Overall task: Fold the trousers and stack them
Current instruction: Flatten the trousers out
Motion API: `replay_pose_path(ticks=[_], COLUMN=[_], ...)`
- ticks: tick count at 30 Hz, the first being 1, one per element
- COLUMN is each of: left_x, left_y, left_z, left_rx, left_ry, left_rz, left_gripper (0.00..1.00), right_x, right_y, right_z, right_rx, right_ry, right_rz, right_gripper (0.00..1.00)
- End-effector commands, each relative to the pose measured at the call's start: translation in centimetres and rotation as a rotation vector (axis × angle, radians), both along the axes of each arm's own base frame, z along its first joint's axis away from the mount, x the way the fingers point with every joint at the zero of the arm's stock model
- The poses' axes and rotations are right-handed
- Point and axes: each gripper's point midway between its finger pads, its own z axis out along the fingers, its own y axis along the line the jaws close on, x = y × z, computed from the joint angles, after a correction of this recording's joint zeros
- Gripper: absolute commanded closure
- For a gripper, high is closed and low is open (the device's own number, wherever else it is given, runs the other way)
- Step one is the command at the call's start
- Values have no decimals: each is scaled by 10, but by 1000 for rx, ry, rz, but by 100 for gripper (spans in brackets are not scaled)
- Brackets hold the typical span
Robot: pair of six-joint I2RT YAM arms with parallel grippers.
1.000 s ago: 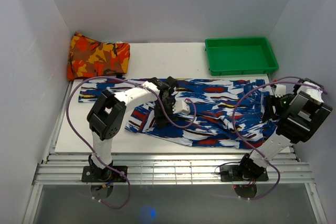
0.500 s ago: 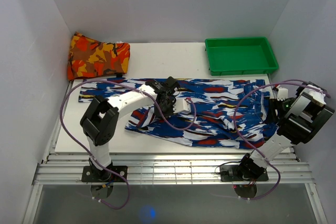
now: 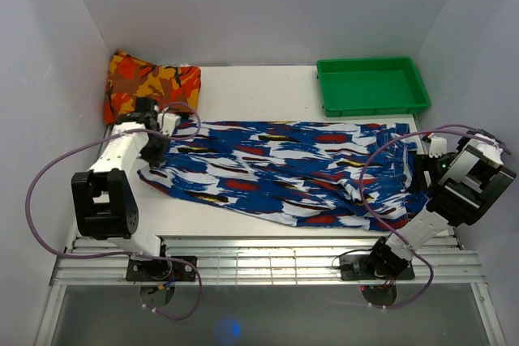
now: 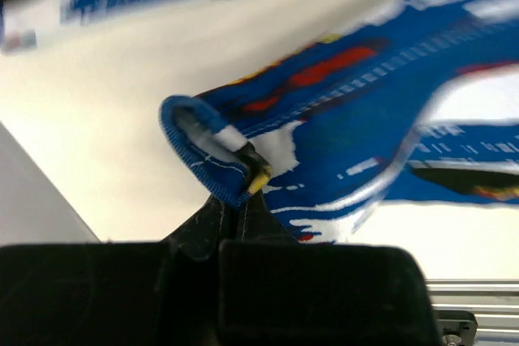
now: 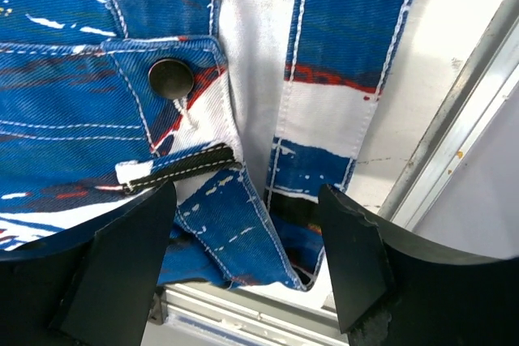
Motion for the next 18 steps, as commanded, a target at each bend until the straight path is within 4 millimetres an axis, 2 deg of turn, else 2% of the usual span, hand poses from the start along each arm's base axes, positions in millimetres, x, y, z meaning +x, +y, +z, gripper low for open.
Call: replay_pose_path(ticks=[1,4,7,8,9,10,11,14,18], left_x=[-20,-31,-33,-34,-32,-35,-33,-35,-44], left_y=[41,60,73,82,82,90,95,120,153], left_z=[-4,-19,-29,-34,-33,-34,-36,-38,-44], left_rx=[17,18,-2,-8,-7,-9,-10,15,45], left_ry=[-14,10,22,30,26,30,30,13,9], left_rz=[167,224,268,297,297,324,336,398,471], left_gripper=[100,100,100,100,100,100,100,100,100], right_x=[0,-2,-3,-2,-2,-1,-1,3,11], right_y=[2,13,21,20,20,20,20,21,14], right_z=[3,-1,-1,-4,-5,-4,-4,11,30], right_rx=[4,54,101,104,109,114,125,159,143], right_ry=[-38,-41,-28,-15,-7,-1,6,-16,-64], right_rz=[-21,0,7,8,8,10,11,13,1], right_gripper=[23,26,30,40,40,47,64,92,92])
